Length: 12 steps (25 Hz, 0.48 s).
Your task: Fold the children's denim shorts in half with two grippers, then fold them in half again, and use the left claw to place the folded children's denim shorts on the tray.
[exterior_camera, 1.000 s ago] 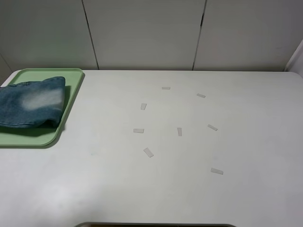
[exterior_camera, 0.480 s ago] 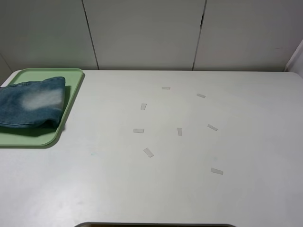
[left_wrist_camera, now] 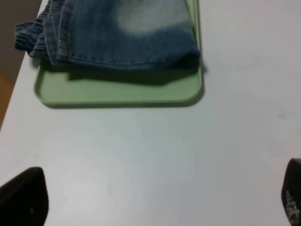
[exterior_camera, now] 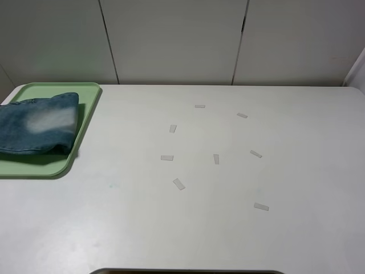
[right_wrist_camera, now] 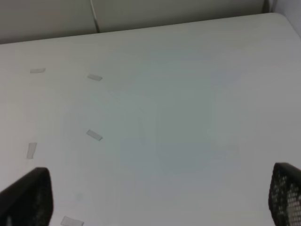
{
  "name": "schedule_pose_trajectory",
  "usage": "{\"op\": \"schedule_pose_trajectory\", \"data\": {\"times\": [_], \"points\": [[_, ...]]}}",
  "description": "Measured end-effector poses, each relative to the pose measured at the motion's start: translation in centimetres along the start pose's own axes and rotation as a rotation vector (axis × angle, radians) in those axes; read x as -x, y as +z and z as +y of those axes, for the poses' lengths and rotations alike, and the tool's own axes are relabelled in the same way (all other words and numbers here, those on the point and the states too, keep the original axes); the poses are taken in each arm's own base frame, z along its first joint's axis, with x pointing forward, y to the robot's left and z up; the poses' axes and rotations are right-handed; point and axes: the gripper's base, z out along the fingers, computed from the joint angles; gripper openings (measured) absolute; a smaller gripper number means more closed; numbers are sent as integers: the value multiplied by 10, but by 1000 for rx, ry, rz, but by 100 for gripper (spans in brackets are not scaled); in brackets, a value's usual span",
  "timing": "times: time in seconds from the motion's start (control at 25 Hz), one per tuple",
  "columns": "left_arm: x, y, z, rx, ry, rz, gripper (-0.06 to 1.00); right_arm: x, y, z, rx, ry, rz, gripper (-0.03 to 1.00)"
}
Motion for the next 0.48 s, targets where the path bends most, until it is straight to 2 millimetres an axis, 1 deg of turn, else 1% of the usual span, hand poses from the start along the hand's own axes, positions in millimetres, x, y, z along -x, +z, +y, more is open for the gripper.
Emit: {"op": "schedule_pose_trajectory", "data": {"times": [0.12,0.28,0.32,0.4,0.48], "points": [[-13,4,-1,-12,10,-15,99,0,0,0,0,0,0,69],[-19,9,-1,-52,35,-46,99,0,0,0,0,0,0,69],[-22,18,-1,-82,50,-50,99,0,0,0,0,0,0,69],[-26,24,-1,-103,61,-29,99,0,0,0,0,0,0,69],[-27,24,-1,-105,62,-29,99,0,0,0,0,0,0,69]]}}
